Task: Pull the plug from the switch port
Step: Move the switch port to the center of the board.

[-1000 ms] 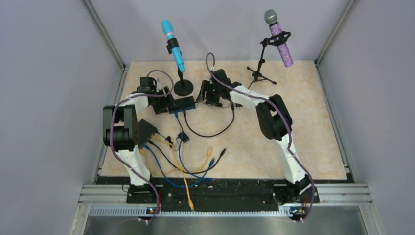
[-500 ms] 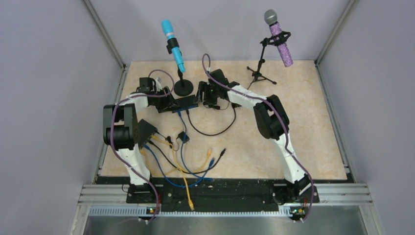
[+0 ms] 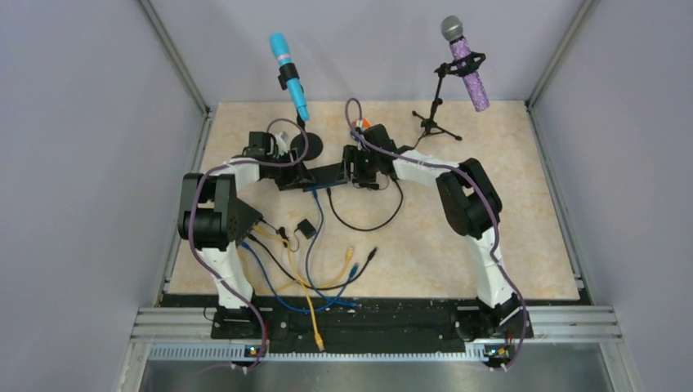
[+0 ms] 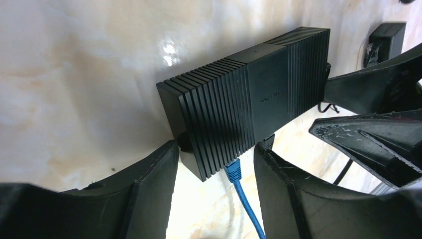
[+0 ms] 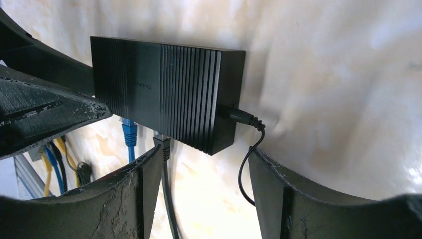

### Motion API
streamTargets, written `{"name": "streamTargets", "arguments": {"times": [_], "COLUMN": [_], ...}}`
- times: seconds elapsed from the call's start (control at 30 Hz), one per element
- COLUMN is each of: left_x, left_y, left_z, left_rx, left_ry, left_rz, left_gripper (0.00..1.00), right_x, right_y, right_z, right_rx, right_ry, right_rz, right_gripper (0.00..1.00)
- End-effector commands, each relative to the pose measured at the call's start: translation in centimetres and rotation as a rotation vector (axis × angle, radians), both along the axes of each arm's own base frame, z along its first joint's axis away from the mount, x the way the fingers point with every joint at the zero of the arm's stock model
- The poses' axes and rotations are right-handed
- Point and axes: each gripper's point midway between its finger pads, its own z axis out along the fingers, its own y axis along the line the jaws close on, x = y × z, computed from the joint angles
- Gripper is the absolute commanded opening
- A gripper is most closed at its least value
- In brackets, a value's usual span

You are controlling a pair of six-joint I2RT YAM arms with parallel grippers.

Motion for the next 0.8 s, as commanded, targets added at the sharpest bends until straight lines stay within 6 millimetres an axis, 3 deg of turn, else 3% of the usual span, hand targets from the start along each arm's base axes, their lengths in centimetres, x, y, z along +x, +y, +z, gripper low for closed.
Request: {"name": "streamTargets", "arguments": {"times": [0.0, 0.2, 0.5, 0.77], "left_x": [-1.0, -3.1, -6.3, -8.2], "left_y": [-2.2, -3.8, -8.3, -8.7], "left_z": [1.4, 0.7, -0.3, 0.0], "left_rx": [-0.046, -0.071, -0.114, -0.113], "left_ry": [-0.059, -0.04, 0.0, -0.004], "left_rz": [-0.077, -0.111, -0.169, -0.174], "left_gripper": [0.62, 0.62, 0.63, 0.67], "right_x": [-1.4, -3.8, -6.7, -8.8], "right_y": [-1.5, -4.5, -8.7, -12.5], "right_z": [2.0, 1.3, 1.1, 2.6], "right_rx": [-0.007, -0.043, -0.08, -0.104], "right_ry": [-0.05, -0.058, -0.05, -0.084], "right_rz": [-0.001, -0.064, -0.165, -0.24], "right_gripper": [0.64, 0.64, 0.66, 0.76]}}
